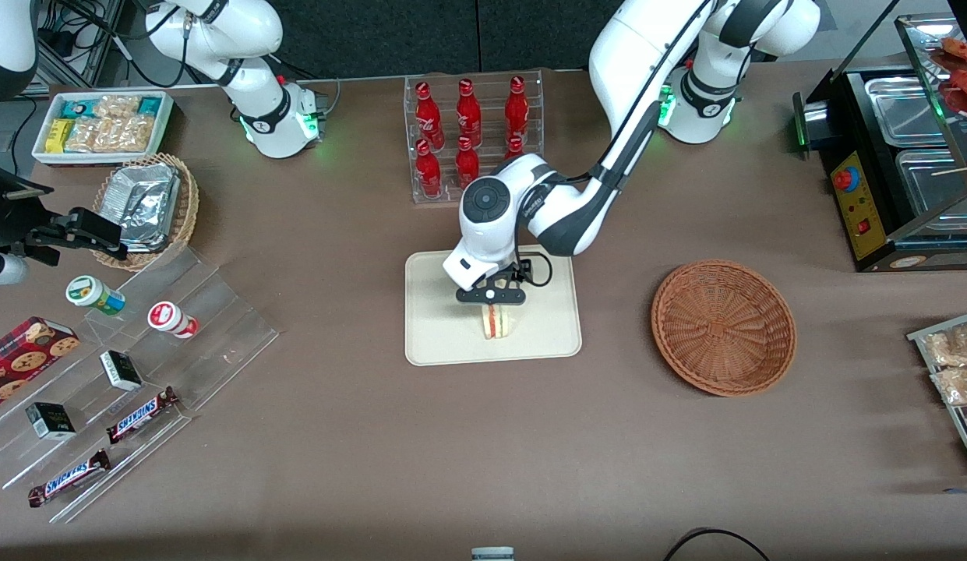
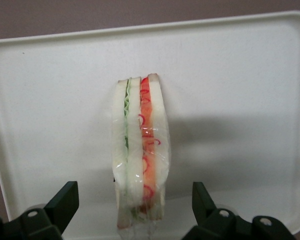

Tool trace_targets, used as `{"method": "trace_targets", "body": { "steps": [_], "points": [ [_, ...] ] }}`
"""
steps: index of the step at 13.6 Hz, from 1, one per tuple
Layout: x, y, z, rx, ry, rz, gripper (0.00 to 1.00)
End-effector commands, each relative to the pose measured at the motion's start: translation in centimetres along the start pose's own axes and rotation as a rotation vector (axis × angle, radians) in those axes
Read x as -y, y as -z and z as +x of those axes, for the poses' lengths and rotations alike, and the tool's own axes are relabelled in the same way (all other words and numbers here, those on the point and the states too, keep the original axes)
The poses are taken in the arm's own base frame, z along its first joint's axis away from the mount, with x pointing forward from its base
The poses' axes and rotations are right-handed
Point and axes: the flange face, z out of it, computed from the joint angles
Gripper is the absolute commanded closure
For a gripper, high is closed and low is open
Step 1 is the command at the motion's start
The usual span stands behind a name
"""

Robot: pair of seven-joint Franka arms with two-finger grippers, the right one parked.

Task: Place sandwich from basket to tray

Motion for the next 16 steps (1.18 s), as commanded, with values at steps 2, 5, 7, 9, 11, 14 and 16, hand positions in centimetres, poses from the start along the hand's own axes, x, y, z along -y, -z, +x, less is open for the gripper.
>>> {"method": "trace_targets", "body": {
  "steps": [2,5,7,9,11,14,16],
  "points": [
    [-0.1,4.7,0.3,-0.018,0.047,0.003,0.00],
    [1.7,8.3,1.5,-0.017,0.080,0.007,0.00],
    [4.1,10.5,3.1,-0.020,0.121,0.003,0.00],
    [7.5,11.7,5.3,-0.014,0.180,0.010,0.00],
    [10.4,12.4,7.0,-0.011,0.223,0.016,0.00],
    [15.9,13.3,9.7,0.014,0.293,0.040,0.00],
    [19.8,13.9,11.2,0.033,0.273,0.049,0.00]
  ]
}}
